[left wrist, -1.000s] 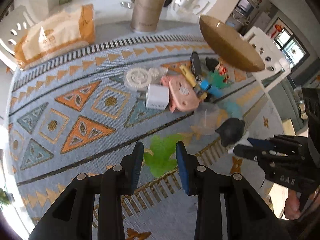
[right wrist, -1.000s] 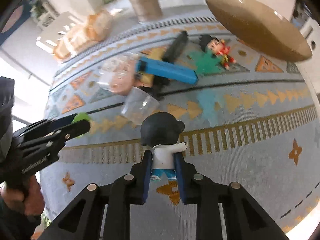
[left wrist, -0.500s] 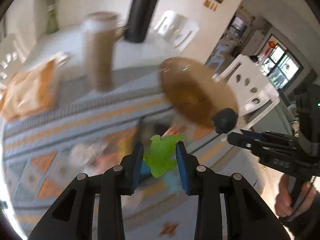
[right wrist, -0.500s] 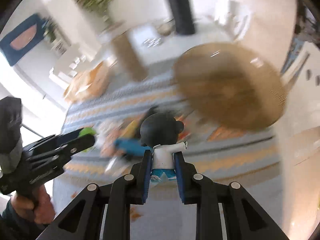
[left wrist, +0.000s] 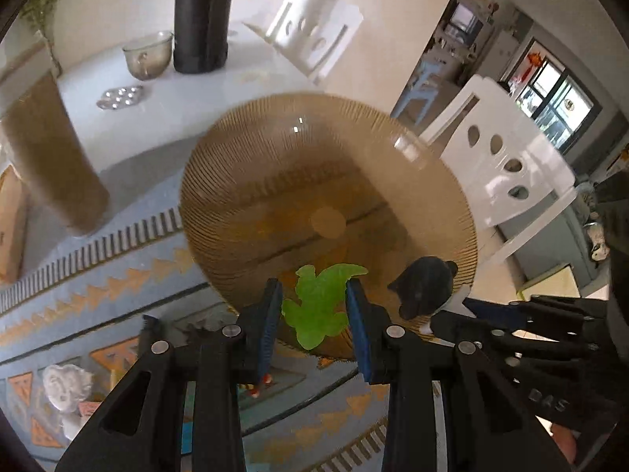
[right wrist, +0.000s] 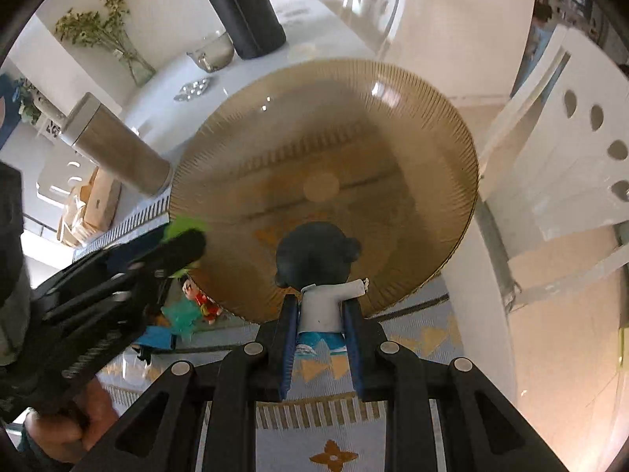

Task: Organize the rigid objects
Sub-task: 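Carry both toys to the brown bowl and open both grippers, then return both grippers to the toys on the rug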

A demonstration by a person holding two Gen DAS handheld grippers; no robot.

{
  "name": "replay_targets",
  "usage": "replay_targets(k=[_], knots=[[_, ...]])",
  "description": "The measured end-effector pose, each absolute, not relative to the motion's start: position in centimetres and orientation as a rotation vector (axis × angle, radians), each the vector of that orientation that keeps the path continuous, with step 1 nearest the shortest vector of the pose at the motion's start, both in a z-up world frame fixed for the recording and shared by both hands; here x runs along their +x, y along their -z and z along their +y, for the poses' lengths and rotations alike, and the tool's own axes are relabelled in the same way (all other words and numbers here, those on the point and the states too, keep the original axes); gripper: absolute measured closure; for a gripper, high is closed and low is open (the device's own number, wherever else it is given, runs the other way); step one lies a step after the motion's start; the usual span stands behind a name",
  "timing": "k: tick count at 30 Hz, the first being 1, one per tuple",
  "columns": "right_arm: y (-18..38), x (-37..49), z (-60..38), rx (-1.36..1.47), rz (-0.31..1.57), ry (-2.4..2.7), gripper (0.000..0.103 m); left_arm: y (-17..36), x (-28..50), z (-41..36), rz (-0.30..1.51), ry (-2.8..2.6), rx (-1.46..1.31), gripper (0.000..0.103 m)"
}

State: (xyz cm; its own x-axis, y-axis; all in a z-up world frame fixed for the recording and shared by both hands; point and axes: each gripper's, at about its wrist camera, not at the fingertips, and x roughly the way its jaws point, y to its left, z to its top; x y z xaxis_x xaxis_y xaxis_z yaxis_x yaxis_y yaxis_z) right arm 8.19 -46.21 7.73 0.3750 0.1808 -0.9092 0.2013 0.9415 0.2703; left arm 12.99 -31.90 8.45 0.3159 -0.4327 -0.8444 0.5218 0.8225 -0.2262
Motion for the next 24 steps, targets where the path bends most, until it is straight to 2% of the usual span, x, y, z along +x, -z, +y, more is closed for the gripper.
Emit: replay_targets(k=[3, 4, 5, 7, 10, 16, 24], knots=[[-7.9, 8.4, -46.2, 0.331, 1.200, 0.014, 0.081, -7.9, 13.5, -32.0, 1.105, 0.621, 0.085, 0.070], [-7.9, 8.4, -46.3, 0.324, 1.205, 0.022, 0.080, -7.9, 13.7, -32.1, 1.107, 0.610, 0.084, 0.061], [-7.9, 8.6, -46.3, 0.319, 1.211, 0.030, 0.079, -8.1, 13.7, -32.0, 1.099, 0.594, 0.084, 0.059], [-8.4, 8.5, -46.5, 0.312, 1.206, 0.038, 0.072, -8.9, 13.6, -31.3, 1.078, 0.581, 0.068, 0.058], [-9.1, 7.6, -47.3, 0.339, 1.172, 0.047, 0.067, -10.5, 13.1, -28.8, 1.051, 0.557, 0.010, 0.058], [-10.0, 5.8, -46.5, 0.315, 1.138, 0.025, 0.067, -13.2, 10.1, -21.2, 1.000, 0.441, -0.064, 0.058], [-11.3, 4.9, -40.8, 0.221, 1.101, -0.121, 0.066, -13.6, 5.0, -8.2, 1.015, 0.160, -0.203, 0.058]])
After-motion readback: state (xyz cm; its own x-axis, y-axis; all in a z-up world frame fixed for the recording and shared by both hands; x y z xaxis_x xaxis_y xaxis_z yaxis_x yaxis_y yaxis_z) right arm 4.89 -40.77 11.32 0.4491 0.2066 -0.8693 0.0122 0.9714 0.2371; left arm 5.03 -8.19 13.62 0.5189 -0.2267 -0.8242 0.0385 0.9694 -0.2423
